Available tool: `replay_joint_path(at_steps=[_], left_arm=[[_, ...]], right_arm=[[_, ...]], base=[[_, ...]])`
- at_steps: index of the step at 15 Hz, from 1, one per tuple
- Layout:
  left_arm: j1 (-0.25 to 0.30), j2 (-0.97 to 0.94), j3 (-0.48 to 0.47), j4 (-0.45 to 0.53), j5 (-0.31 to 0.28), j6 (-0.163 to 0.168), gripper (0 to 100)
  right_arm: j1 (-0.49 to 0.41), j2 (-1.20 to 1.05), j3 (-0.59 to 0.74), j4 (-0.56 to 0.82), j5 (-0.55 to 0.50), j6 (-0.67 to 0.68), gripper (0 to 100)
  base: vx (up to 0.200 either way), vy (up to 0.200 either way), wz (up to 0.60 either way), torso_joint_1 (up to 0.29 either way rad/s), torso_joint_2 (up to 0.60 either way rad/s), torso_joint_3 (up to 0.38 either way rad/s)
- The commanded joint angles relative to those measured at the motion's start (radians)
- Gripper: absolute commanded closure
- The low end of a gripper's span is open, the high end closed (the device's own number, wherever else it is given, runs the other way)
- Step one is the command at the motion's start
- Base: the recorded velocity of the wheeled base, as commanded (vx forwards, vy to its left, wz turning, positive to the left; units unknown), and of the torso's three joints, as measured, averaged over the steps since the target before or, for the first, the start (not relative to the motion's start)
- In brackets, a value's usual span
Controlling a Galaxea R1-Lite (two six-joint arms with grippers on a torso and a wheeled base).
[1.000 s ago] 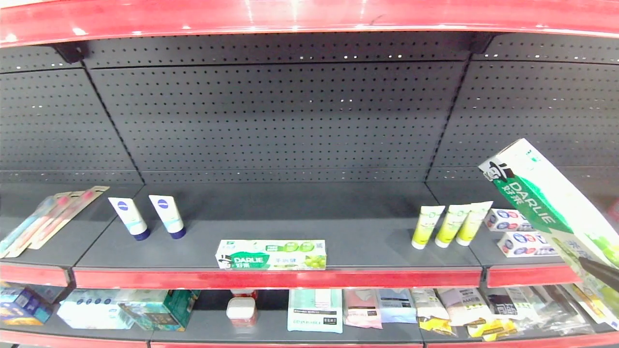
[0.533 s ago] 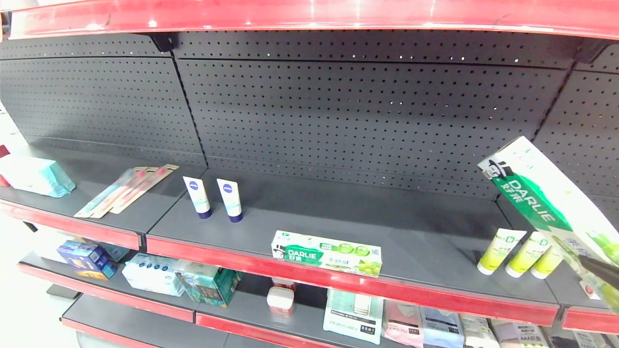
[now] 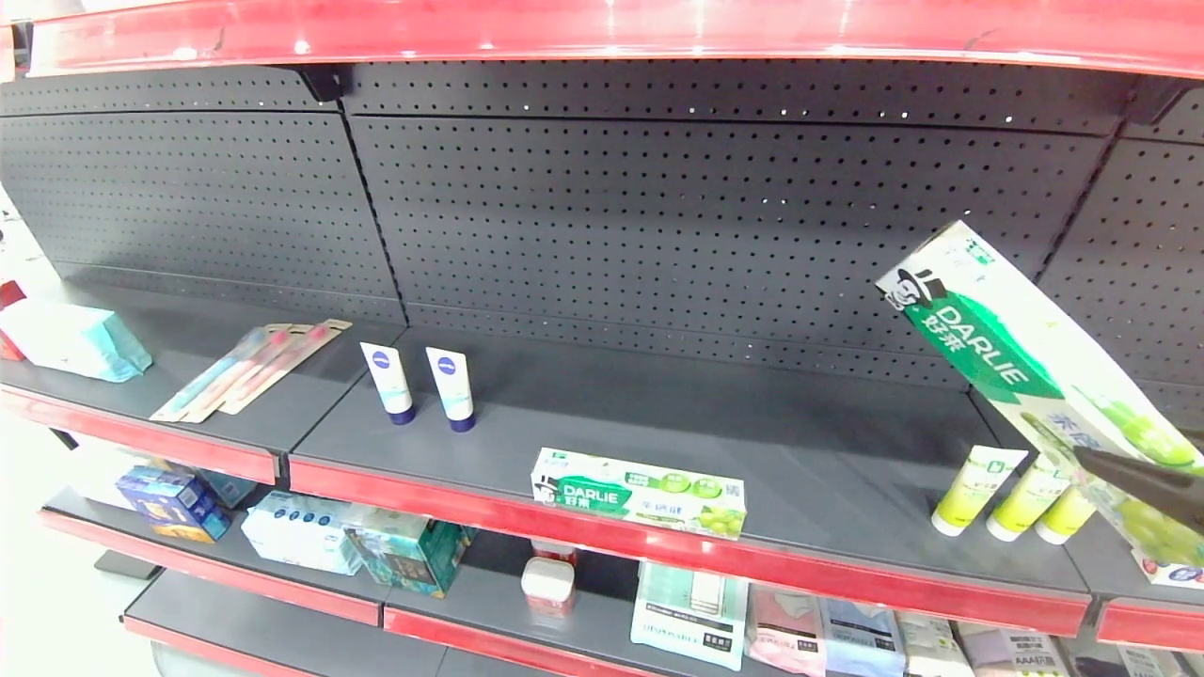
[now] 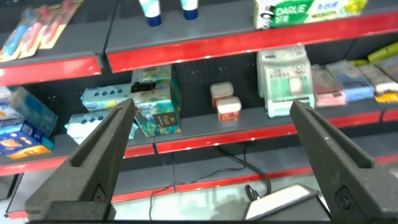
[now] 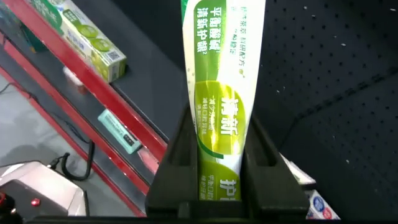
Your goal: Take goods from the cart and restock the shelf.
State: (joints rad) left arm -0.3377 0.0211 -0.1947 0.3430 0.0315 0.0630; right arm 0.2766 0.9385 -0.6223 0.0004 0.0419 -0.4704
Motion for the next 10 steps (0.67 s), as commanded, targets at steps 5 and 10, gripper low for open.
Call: replay_joint_path(at_steps=[5,10], left_arm=[[0.0,-0.021,-0.012,-0.009,-0.018,-0.032,0],[0.0,-0.021,0.035,-0.055,0.13,-0.091,0]], right_arm=[[0.067,0.214,-0.036,-0.189,0.018,0.056,100],[0.062,0.186,-0.02,-0.189,0.018,0.087,100]], base=[[0.0,0.0,0.0,0.0,0.0,0.0],[0.0,0.0,0.0,0.0,0.0,0.0]])
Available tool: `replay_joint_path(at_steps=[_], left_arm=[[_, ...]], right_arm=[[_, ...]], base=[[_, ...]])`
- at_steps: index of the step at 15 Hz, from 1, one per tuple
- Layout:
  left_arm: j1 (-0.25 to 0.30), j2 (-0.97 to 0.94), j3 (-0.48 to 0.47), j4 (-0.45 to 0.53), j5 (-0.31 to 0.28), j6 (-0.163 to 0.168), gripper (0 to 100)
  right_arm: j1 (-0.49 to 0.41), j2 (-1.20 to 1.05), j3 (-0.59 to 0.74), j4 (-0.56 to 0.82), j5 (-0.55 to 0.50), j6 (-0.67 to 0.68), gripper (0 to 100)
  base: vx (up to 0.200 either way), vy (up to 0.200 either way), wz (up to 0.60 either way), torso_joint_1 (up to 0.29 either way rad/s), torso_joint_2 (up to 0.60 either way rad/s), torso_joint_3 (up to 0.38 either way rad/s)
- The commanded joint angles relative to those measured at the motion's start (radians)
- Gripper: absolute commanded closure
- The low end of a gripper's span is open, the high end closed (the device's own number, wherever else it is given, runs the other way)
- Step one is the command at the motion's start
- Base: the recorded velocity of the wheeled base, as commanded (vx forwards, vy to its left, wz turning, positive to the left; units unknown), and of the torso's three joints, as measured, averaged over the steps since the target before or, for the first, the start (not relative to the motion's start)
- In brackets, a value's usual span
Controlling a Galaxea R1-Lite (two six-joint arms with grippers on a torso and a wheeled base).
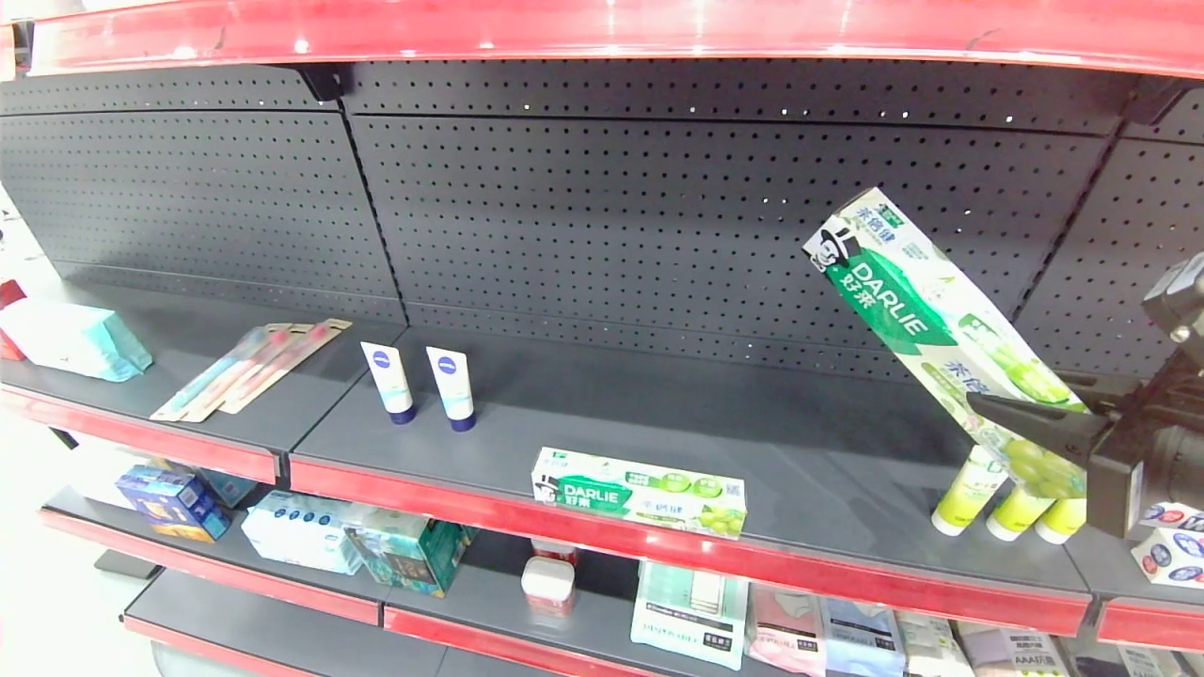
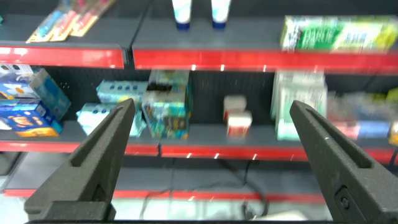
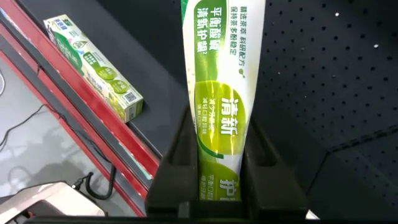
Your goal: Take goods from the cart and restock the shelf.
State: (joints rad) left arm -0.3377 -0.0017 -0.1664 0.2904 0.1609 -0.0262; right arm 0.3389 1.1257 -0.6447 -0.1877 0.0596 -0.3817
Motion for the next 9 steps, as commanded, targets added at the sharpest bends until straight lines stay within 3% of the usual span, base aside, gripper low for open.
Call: replay_joint_path(at_steps=[1,2,3,6,9], left_arm=[[0.0,0.002,0.002,-0.01,-0.001,0.006,0],[0.0,0.002,0.011,-0.011,0.009,0.017,0],[0.014,0.022,0.015,-0.019,0.031,0.003,0],[0.071,0.091,0.016,-0.025,0.062,0.002,0],[0.088,0.094,0.025,-0.034,0.181,-0.012,0]], right_arm=[[0.0,-0.001,0.0,-0.001,-0.001,-0.002,100],[0.0,-0.003,0.002,-0.001,-0.001,-0.002,100],[0.0,-0.011,0.002,0.001,-0.001,-0.003,100],[0.0,-0.012,0.003,0.001,-0.001,-0.002,100],[-0.001,-0.014,0.016,-0.001,-0.001,0.0,100]], base=[[0.0,0.0,0.0,0.0,0.0,0.0],[0.0,0.0,0.0,0.0,0.0,0.0],[0.0,0.0,0.0,0.0,0.0,0.0],[0.0,0.0,0.0,0.0,0.0,0.0],[0.0,0.0,0.0,0.0,0.0,0.0]])
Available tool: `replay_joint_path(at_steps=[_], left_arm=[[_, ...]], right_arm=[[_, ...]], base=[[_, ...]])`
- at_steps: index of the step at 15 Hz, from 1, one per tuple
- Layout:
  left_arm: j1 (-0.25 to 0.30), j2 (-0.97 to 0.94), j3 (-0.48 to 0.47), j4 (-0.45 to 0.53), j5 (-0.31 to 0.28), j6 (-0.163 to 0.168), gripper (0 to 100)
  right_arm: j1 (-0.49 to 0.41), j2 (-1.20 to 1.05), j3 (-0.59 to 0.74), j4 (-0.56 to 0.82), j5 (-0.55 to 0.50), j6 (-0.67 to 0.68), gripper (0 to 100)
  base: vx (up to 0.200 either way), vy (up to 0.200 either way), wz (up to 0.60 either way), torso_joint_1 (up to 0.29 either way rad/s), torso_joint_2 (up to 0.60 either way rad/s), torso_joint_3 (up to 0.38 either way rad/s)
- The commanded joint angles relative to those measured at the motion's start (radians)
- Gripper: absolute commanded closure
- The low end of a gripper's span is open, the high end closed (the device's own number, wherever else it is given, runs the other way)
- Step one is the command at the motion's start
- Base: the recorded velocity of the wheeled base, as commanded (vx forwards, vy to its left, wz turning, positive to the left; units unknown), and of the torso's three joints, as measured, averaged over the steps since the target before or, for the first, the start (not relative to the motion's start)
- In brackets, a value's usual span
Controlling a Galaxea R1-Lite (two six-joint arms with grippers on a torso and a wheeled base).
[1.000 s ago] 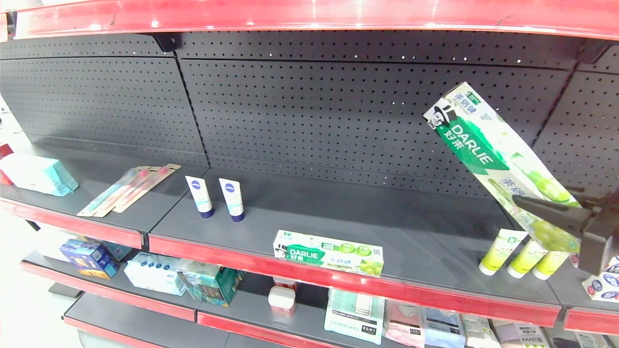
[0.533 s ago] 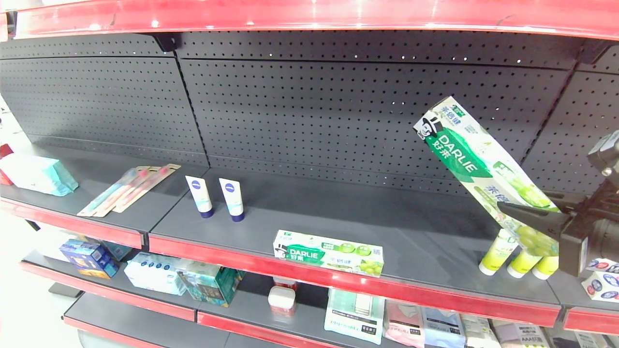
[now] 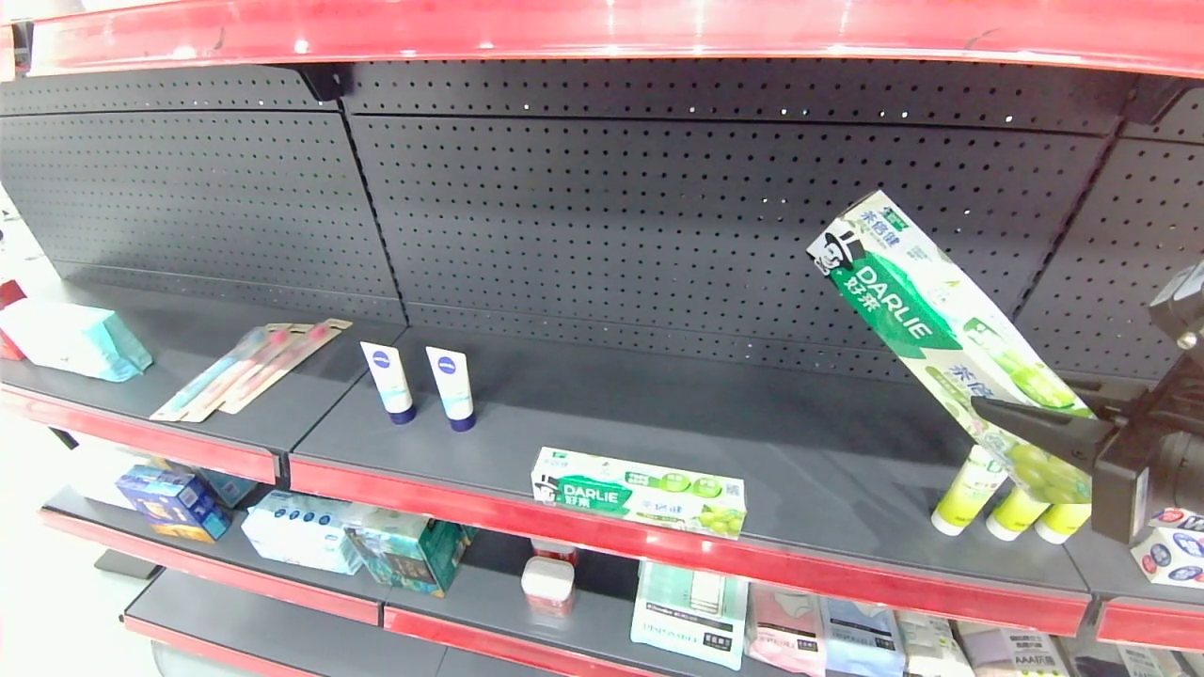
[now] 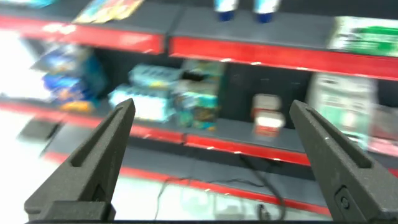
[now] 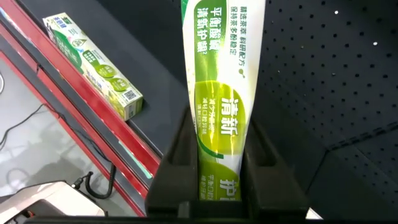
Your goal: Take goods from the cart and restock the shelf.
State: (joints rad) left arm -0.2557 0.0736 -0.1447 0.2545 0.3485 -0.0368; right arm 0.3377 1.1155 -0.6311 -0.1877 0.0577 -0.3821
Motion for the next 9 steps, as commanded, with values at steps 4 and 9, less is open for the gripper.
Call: replay_joint_path(at_steps=[4,9], left_arm=[[0.0,0.038,0.036,-0.07,0.043,-0.049,0],[-0.188,-0.035,0.037,-0.075,-0.333,0.034,0]], right_arm=[[-0.002,0.0,0.01,-0.003,0.001,0.0,100],[-0.002,-0.013,0.031,-0.003,-0.001,0.011,100]], base=[[0.0,0.0,0.0,0.0,0.0,0.0],[0.0,0.0,0.0,0.0,0.0,0.0]])
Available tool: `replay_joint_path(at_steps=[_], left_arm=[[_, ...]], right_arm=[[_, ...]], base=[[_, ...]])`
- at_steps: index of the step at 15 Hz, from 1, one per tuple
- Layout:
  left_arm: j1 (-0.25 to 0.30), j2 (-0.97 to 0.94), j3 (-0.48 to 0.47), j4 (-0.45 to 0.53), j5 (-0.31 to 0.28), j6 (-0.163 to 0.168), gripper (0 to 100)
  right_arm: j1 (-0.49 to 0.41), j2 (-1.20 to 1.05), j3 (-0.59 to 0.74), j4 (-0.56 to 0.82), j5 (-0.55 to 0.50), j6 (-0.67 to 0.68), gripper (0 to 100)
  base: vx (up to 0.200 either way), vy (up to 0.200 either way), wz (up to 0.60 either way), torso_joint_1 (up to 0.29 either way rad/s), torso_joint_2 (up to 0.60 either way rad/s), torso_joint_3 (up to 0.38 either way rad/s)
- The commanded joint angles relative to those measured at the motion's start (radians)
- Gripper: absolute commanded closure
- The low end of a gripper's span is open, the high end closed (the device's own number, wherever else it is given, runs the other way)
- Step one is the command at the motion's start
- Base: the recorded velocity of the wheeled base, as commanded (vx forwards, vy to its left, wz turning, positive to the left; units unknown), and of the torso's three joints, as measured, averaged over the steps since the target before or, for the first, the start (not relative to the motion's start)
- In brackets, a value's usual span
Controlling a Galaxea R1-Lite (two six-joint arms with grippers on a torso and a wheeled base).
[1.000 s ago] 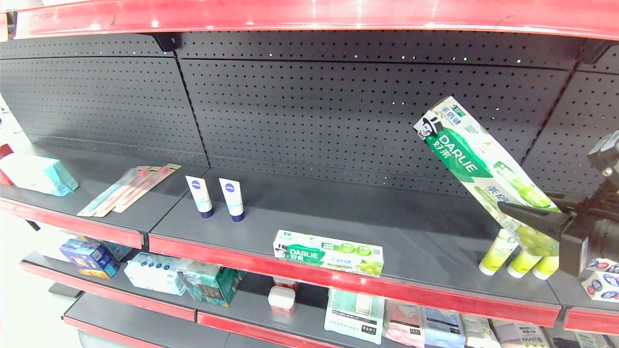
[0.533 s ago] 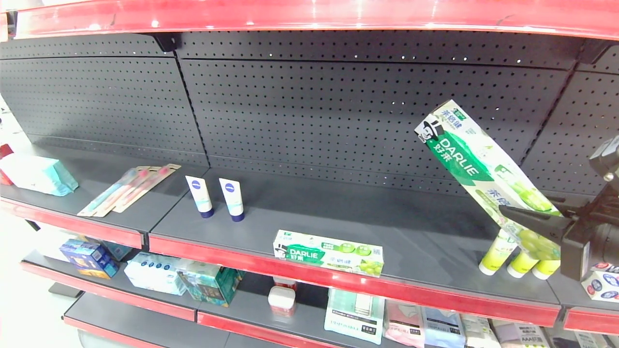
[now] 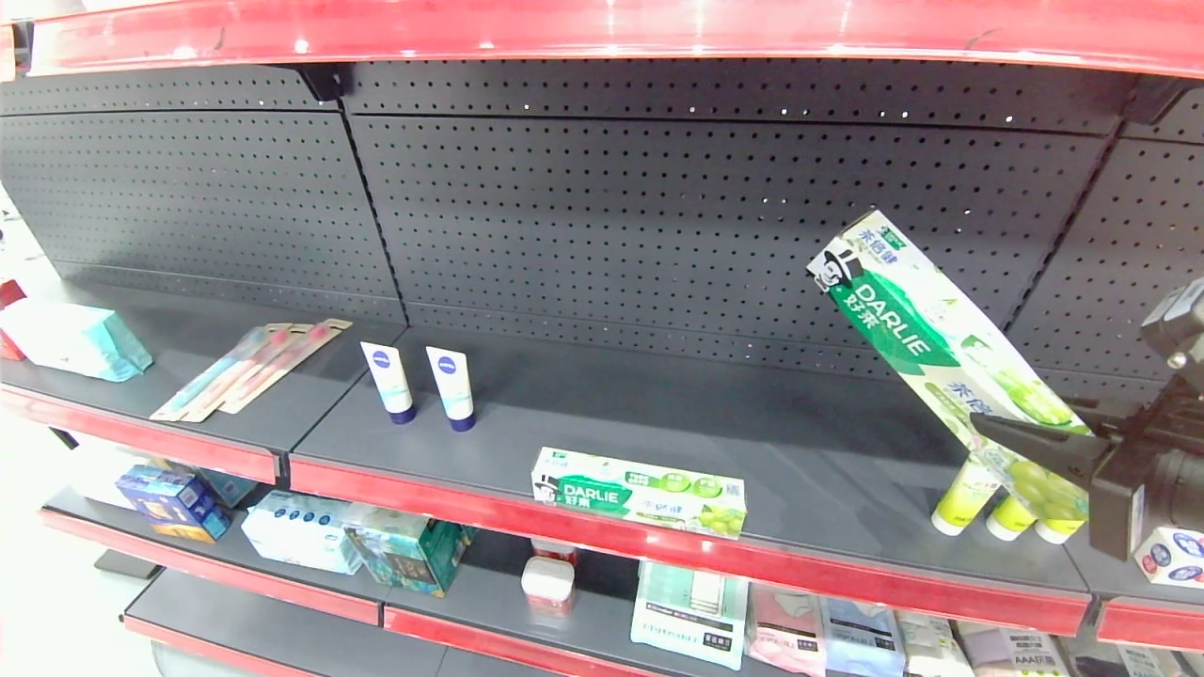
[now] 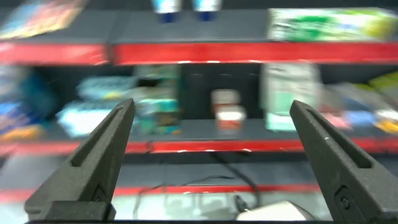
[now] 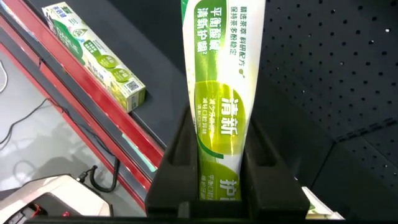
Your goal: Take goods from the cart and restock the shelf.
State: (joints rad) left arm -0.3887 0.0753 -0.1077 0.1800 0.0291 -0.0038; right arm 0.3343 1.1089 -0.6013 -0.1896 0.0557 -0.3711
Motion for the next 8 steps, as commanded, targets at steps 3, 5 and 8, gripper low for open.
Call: replay_joint_path(at_steps=[3,5,8], left_arm=[[-0.159,-0.075,0.002,0.001,-0.011,0.018,0],[-0.162,-0.075,0.028,-0.051,-0.04,0.022,0],[-0.153,-0.075,0.108,-0.189,-0.044,0.016,0]], right_arm=[[-0.001,-0.012,0.001,-0.001,-0.001,0.001,100],[-0.009,-0.021,0.003,-0.001,-0.002,0.001,100],[-0.021,-0.021,0.006,0.001,-0.001,-0.002,100]], base=[[0.0,0.0,0.0,0.0,0.0,0.0],[0.0,0.0,0.0,0.0,0.0,0.0],[0.0,0.0,0.0,0.0,0.0,0.0]])
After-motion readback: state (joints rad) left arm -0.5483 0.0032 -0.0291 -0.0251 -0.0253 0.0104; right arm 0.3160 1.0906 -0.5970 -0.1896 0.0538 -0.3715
